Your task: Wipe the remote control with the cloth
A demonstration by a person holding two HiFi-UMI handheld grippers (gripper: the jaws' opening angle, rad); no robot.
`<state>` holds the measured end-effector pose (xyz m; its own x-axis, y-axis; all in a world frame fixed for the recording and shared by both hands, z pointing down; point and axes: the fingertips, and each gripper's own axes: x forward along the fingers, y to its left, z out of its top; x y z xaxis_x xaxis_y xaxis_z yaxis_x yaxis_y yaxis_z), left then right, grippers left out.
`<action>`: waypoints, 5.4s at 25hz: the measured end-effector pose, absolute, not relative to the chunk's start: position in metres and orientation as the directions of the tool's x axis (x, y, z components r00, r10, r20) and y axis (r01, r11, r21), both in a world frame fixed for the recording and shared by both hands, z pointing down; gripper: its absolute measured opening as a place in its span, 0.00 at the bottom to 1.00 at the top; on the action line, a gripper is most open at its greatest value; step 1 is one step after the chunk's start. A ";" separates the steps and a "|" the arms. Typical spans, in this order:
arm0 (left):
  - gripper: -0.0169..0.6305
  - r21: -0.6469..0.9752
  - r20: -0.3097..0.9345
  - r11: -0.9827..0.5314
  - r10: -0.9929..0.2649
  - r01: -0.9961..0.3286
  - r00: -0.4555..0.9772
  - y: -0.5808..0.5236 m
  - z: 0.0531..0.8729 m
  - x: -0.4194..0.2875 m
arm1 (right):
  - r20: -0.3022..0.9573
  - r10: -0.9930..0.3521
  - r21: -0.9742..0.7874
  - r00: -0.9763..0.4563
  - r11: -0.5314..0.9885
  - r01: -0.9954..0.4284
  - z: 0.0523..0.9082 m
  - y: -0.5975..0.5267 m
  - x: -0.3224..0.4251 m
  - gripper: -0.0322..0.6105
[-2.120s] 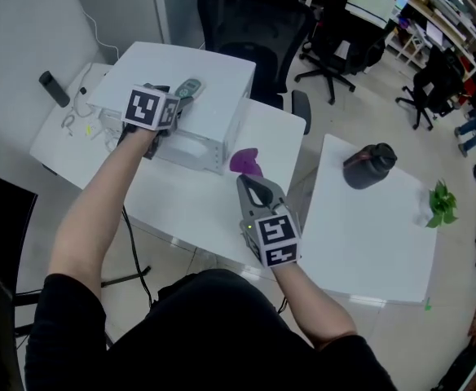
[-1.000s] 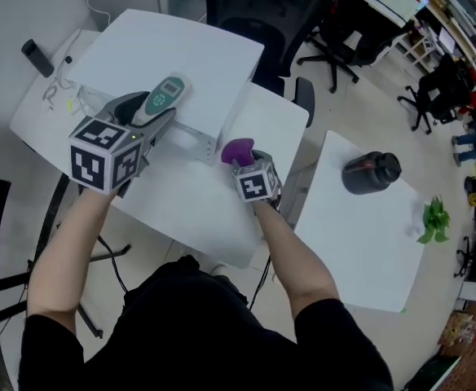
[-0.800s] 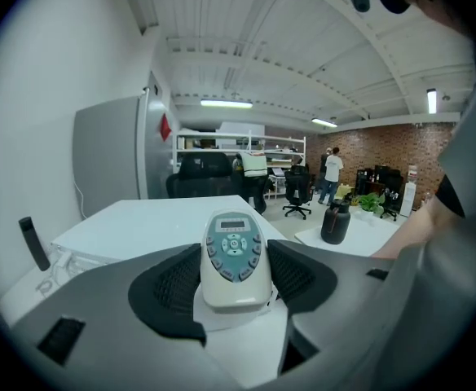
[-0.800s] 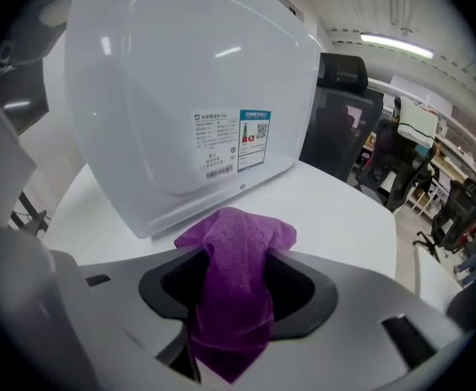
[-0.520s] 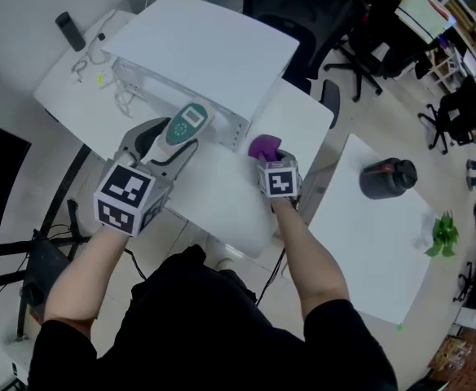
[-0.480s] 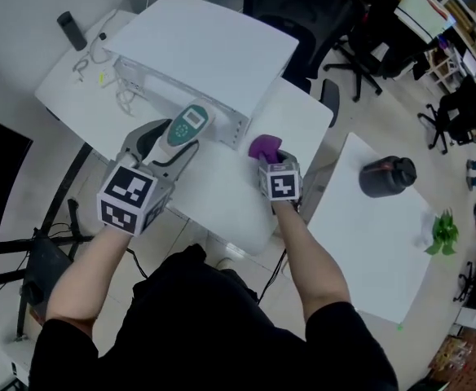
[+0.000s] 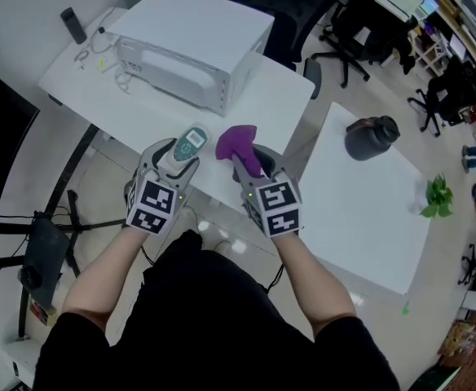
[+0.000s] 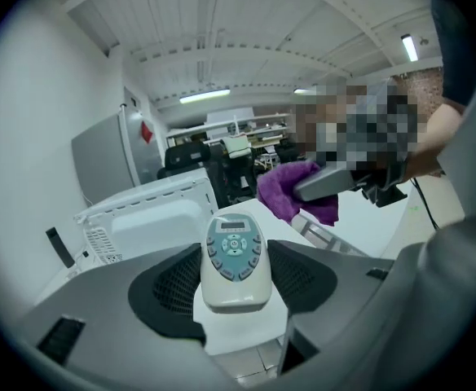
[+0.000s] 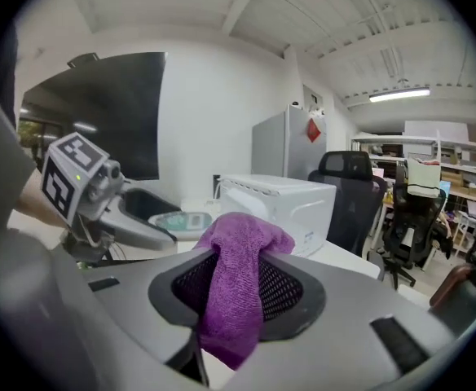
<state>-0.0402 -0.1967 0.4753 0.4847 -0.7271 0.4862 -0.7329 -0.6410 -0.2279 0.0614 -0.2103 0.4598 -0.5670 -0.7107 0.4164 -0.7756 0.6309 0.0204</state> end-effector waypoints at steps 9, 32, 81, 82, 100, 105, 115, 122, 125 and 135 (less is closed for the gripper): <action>0.40 -0.330 0.485 -0.695 -0.705 -0.639 0.517 -0.145 0.487 -0.027 | 0.435 -0.591 0.032 -0.679 0.764 -0.644 0.431 -0.135 -0.013 0.26; 0.40 -0.502 0.411 -0.713 -0.695 -0.490 0.590 -0.118 0.454 -0.070 | 0.480 -0.497 0.009 -0.723 0.827 -0.562 0.411 -0.096 -0.096 0.26; 0.40 0.928 -0.248 -0.365 -0.438 0.082 0.864 -0.110 0.406 -0.055 | 0.195 -0.700 -0.112 -0.686 0.679 -0.725 0.394 -0.128 -0.004 0.26; 0.40 0.929 -0.237 -0.362 -0.426 0.076 0.873 -0.106 0.410 -0.051 | 0.198 -0.717 -0.110 -0.668 0.661 -0.742 0.395 -0.132 0.005 0.26; 0.40 0.130 0.611 -0.542 -0.616 -0.830 0.498 -0.214 0.660 -0.032 | 0.558 -0.723 0.012 -0.408 0.498 -0.867 0.522 -0.091 0.091 0.26; 0.40 0.125 0.634 -0.491 -0.629 -0.862 0.450 -0.224 0.682 -0.030 | 0.604 -0.698 0.015 -0.385 0.493 -0.870 0.546 -0.094 0.107 0.26; 0.45 0.049 0.649 -0.512 -0.636 -0.858 0.417 -0.222 0.691 -0.032 | 0.687 -0.628 -0.012 -0.366 0.493 -0.870 0.613 -0.138 0.095 0.29; 0.45 0.058 0.630 -0.491 -0.658 -0.869 0.414 -0.197 0.664 -0.054 | 0.756 -0.572 0.023 -0.319 0.511 -0.859 0.671 -0.185 0.088 0.32; 0.45 0.062 0.619 -0.487 -0.666 -0.871 0.417 -0.179 0.651 -0.059 | 0.773 -0.547 0.013 -0.321 0.519 -0.855 0.690 -0.191 0.083 0.34; 0.45 0.052 0.551 -0.485 -0.715 -0.873 0.430 -0.138 0.608 -0.062 | 0.707 -0.603 0.024 -0.371 0.544 -0.839 0.641 -0.171 0.084 0.40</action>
<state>-0.0620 -0.1381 0.6076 0.4296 -0.7152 0.5513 -0.8732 -0.4846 0.0518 0.0838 -0.1706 0.6412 -0.3710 -0.6026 0.7066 -0.8387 0.5441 0.0237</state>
